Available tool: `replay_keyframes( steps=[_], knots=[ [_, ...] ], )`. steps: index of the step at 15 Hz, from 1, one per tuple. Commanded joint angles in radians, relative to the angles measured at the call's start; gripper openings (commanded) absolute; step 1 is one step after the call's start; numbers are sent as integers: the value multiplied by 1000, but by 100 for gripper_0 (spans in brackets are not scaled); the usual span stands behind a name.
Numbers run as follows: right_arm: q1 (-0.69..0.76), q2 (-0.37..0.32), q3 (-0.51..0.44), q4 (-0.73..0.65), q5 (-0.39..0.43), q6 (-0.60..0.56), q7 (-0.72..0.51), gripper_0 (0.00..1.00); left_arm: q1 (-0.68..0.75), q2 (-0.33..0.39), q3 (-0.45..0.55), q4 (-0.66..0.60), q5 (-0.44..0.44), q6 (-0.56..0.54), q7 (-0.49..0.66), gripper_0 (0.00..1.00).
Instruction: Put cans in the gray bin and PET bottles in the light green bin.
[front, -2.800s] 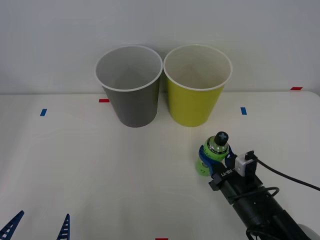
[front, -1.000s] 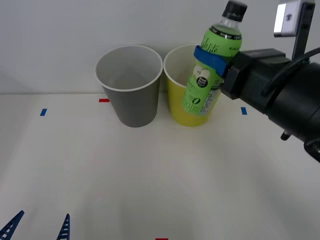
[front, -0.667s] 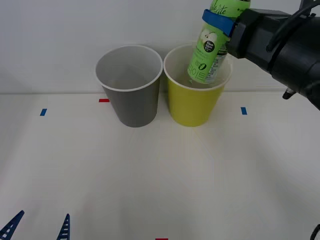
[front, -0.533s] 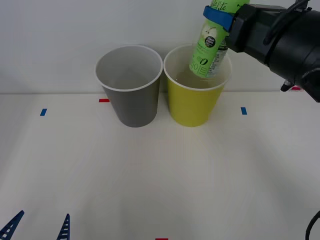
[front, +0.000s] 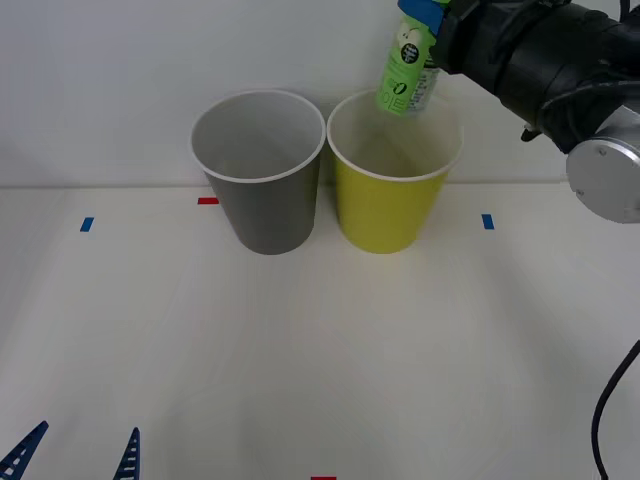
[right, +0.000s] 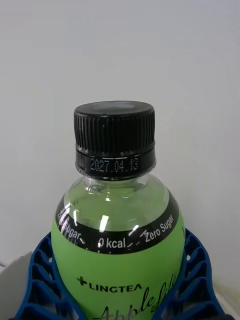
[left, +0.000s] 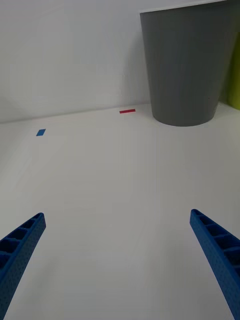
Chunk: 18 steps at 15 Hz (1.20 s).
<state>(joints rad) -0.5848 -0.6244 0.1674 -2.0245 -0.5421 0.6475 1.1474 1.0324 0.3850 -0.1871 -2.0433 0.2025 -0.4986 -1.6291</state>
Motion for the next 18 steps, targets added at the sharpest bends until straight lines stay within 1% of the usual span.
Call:
replay_keyframes(
  steps=[1,6,7,9,12,13,14,15,16,18],
  knots=[
    [-33,2,50,89,59,-72,12,0,0,0,0,0,0,0,0,100],
    [-66,2,69,144,71,-77,20,0,0,0,0,0,0,0,0,100],
    [-69,3,77,153,85,-77,25,0,0,0,0,0,0,0,0,100],
    [-70,3,86,159,100,-77,28,0,0,0,0,0,0,0,0,100],
    [-70,3,89,159,100,-77,29,0,0,0,0,0,0,0,0,100],
    [-70,3,89,159,100,-77,29,23,0,0,0,0,0,0,0,100],
    [-70,5,89,159,100,-77,29,71,0,0,0,0,0,0,0,100],
    [-70,8,89,158,100,-77,29,85,0,0,0,0,0,0,0,100],
    [-70,8,89,156,100,-77,29,93,0,0,0,0,0,0,0,100],
    [-67,9,87,132,117,-77,37,94,0,0,0,0,0,0,0,100]
  ],
)
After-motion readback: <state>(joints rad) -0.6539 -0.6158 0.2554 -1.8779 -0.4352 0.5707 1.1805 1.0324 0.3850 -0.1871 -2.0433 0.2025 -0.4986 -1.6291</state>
